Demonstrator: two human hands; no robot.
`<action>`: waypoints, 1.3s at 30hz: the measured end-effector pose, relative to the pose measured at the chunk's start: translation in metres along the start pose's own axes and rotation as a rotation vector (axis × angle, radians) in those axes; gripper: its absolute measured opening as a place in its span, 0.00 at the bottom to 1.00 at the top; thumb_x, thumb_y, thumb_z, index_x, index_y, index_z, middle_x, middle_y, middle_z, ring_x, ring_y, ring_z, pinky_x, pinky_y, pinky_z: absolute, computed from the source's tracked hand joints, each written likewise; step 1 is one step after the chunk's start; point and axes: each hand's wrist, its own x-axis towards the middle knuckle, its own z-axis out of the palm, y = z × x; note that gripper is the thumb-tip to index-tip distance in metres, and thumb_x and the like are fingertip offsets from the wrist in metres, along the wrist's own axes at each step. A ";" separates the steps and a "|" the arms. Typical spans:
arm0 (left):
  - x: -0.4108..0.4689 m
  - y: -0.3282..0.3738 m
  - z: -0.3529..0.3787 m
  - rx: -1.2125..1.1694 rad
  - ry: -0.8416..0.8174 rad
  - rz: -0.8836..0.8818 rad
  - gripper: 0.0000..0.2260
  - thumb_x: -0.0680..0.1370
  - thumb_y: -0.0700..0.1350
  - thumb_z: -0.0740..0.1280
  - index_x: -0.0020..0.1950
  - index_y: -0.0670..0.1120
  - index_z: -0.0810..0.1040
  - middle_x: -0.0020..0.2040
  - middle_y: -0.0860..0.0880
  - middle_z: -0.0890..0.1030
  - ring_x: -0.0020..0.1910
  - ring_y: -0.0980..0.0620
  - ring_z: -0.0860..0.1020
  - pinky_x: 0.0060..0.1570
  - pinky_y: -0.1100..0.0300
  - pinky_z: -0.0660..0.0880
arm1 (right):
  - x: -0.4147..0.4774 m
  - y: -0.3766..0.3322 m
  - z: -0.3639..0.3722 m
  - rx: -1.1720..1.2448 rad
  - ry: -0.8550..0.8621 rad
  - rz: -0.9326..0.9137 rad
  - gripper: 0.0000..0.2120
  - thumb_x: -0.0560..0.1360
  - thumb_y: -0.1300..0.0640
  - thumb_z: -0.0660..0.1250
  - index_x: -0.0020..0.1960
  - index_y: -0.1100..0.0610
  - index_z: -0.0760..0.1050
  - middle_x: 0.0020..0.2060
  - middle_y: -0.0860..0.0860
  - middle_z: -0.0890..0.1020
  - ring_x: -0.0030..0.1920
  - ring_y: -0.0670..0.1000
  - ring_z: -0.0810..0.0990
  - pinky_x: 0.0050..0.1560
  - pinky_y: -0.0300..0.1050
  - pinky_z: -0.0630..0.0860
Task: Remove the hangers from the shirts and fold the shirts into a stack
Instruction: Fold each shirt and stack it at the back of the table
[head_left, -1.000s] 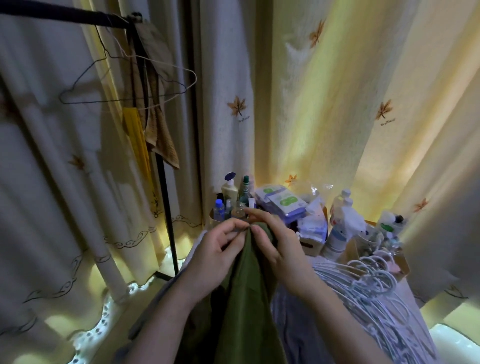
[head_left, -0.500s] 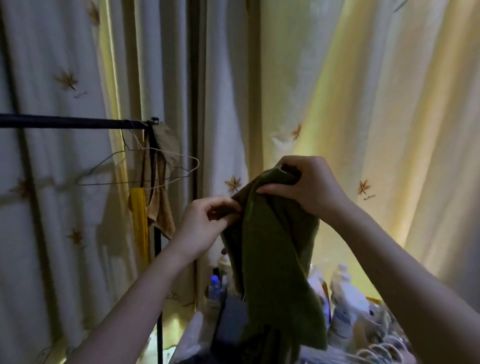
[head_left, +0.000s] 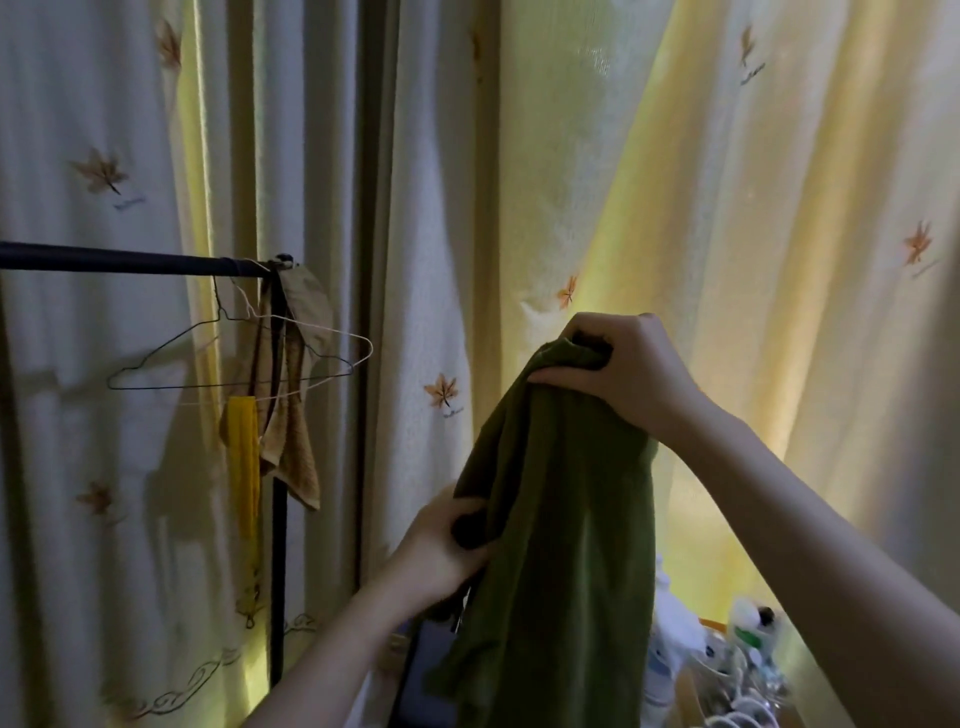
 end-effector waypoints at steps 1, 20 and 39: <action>-0.001 -0.014 0.009 -0.001 0.000 -0.028 0.07 0.72 0.47 0.70 0.47 0.57 0.79 0.47 0.57 0.78 0.44 0.67 0.76 0.42 0.75 0.70 | -0.002 0.003 -0.001 -0.001 0.011 0.013 0.15 0.65 0.44 0.73 0.41 0.55 0.77 0.33 0.48 0.80 0.37 0.50 0.79 0.42 0.48 0.79; -0.015 -0.041 -0.064 -0.049 0.212 -0.060 0.14 0.66 0.36 0.75 0.45 0.53 0.81 0.47 0.53 0.82 0.48 0.62 0.79 0.43 0.68 0.78 | -0.053 0.059 -0.035 0.290 -0.260 0.260 0.18 0.60 0.40 0.70 0.44 0.51 0.81 0.38 0.50 0.85 0.40 0.48 0.84 0.41 0.41 0.82; -0.036 -0.087 -0.013 -1.208 -0.289 -0.694 0.40 0.69 0.74 0.54 0.66 0.45 0.76 0.69 0.40 0.72 0.67 0.40 0.71 0.61 0.49 0.71 | -0.057 0.075 -0.001 0.437 -0.021 0.487 0.07 0.69 0.44 0.70 0.43 0.47 0.79 0.39 0.49 0.84 0.41 0.48 0.83 0.39 0.39 0.80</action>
